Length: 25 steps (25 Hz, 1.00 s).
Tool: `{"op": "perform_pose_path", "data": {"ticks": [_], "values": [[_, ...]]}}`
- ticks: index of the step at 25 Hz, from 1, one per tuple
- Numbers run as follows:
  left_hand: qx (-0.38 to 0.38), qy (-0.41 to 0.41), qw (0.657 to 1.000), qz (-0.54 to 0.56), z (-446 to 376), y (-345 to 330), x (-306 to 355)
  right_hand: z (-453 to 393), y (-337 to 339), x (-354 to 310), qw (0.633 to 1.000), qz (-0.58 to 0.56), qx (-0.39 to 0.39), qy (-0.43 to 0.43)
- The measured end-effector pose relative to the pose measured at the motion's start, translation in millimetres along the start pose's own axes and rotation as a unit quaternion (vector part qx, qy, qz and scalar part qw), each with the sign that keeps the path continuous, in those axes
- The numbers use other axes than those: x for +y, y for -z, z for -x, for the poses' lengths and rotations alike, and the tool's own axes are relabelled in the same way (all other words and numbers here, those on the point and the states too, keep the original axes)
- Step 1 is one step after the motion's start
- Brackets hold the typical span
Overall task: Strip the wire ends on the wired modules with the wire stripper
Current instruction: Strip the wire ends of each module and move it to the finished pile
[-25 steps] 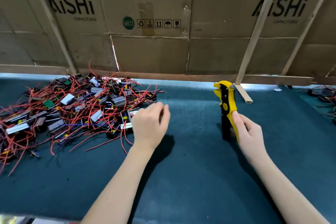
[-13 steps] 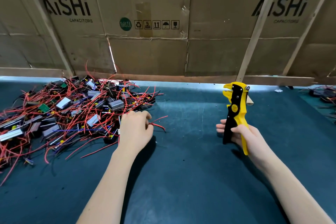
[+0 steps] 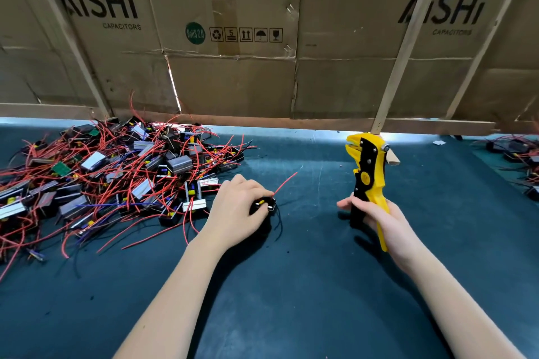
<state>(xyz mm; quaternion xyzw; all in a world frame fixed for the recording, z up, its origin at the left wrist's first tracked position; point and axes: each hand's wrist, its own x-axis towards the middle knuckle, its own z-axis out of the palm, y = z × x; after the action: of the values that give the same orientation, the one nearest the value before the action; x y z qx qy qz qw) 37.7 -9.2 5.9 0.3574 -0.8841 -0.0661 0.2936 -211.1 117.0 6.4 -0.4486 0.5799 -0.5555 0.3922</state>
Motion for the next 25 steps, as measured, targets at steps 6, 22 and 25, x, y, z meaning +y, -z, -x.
{"op": "perform_pose_path", "data": {"ticks": [6, 22, 25], "values": [[0.07, 0.029, 0.989, 0.129, -3, -13, 20, -5, -3, 2, 0.995, -0.093, 0.035, 0.023], [0.096, 0.153, 0.869, 0.461, -9, -16, 12, -10, -30, -24, 0.916, -0.187, -0.244, -0.258], [0.086, 0.154, 0.872, 0.457, -10, -17, 10, -10, -33, -22, 0.917, -0.153, -0.274, -0.247]]}}
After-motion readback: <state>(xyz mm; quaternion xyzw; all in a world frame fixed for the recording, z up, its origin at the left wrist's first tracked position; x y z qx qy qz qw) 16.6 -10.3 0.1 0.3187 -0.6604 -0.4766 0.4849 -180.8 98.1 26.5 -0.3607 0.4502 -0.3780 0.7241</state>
